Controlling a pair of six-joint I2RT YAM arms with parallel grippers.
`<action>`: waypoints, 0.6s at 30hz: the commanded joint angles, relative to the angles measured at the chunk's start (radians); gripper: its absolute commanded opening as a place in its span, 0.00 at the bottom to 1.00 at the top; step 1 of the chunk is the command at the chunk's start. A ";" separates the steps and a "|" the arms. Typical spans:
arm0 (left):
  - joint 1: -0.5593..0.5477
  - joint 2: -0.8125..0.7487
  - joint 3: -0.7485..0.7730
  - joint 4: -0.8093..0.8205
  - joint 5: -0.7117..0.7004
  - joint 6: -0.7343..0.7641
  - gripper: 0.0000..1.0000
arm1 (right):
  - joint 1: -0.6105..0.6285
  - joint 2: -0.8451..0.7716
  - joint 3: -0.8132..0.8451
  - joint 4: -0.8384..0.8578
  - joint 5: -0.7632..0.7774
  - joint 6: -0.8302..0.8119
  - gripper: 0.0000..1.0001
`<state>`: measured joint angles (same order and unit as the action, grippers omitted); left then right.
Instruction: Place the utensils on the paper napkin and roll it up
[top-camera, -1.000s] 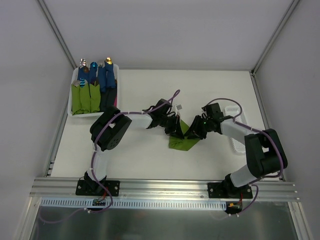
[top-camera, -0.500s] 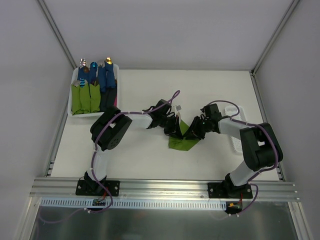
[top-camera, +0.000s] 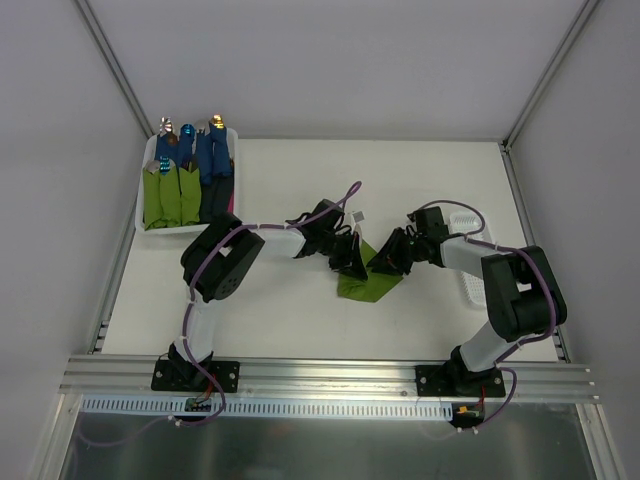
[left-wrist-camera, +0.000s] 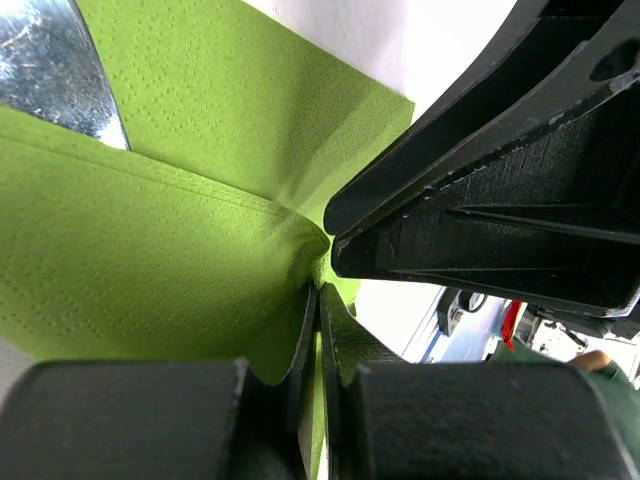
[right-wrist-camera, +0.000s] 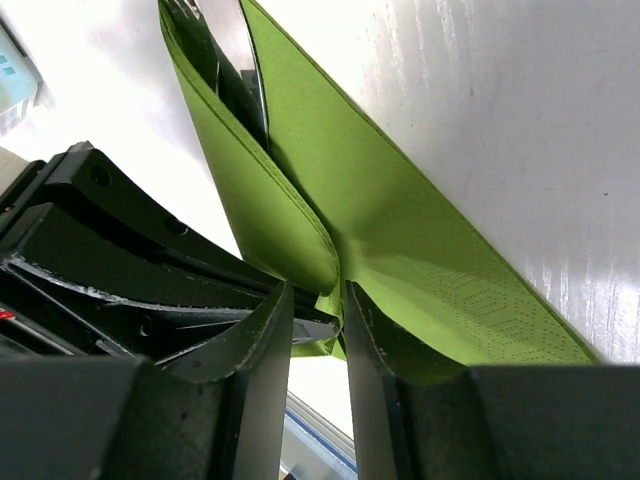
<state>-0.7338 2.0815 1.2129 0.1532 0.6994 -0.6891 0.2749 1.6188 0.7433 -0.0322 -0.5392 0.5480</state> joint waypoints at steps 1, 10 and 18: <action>-0.010 -0.015 0.004 0.025 0.025 0.016 0.00 | -0.005 -0.004 -0.005 0.026 -0.031 0.012 0.30; -0.010 -0.015 0.005 0.052 0.040 0.008 0.00 | -0.005 0.006 -0.035 0.025 -0.039 0.001 0.29; -0.010 -0.021 -0.012 0.100 0.068 -0.012 0.00 | -0.003 0.036 -0.039 0.077 -0.034 0.004 0.27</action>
<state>-0.7341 2.0811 1.2106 0.1951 0.7227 -0.6922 0.2745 1.6417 0.7074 0.0143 -0.5652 0.5499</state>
